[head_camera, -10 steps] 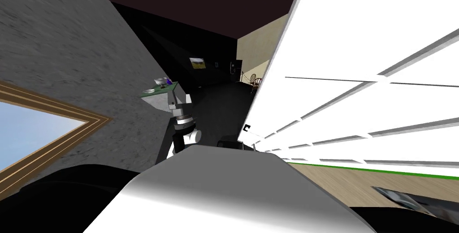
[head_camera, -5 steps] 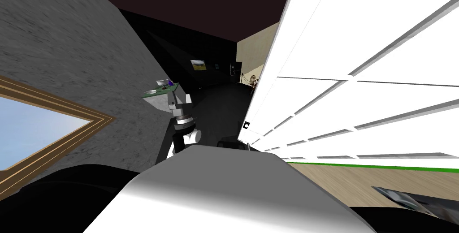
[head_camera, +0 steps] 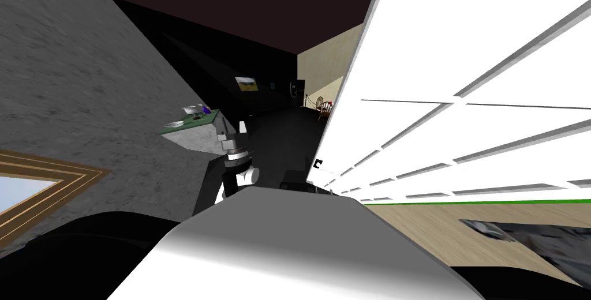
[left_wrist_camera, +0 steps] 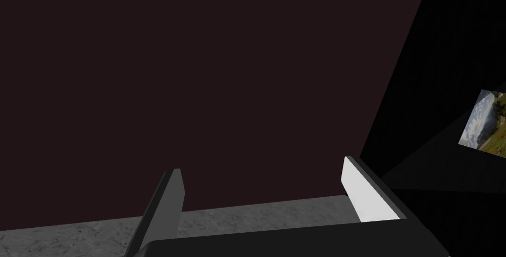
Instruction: Push the door open
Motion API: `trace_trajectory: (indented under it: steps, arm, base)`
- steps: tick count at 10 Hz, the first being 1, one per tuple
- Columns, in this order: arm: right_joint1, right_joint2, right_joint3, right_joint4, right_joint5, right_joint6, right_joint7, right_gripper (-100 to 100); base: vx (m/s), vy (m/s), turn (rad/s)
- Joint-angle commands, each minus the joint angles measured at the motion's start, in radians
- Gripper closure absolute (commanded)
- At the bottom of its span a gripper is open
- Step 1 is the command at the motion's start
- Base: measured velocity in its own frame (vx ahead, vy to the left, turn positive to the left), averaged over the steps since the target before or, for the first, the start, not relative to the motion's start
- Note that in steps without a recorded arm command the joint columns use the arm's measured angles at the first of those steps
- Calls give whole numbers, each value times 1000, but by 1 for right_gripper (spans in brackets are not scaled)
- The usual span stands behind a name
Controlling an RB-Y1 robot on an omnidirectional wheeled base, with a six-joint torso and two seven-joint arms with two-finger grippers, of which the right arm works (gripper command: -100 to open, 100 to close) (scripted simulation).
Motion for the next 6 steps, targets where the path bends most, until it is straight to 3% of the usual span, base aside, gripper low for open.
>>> trace_trajectory:
  steps: [1,3,6]
  arm:
    - [9,15,-2,10,-22,-25,2,-100]
    - [16,58,-3,19,-39,-44,4,-100]
    - [16,6,-5,8,-37,-31,8,-100]
  base:
    - [140,180,-225]
    - [121,118,-171]
    - [83,6,-1]
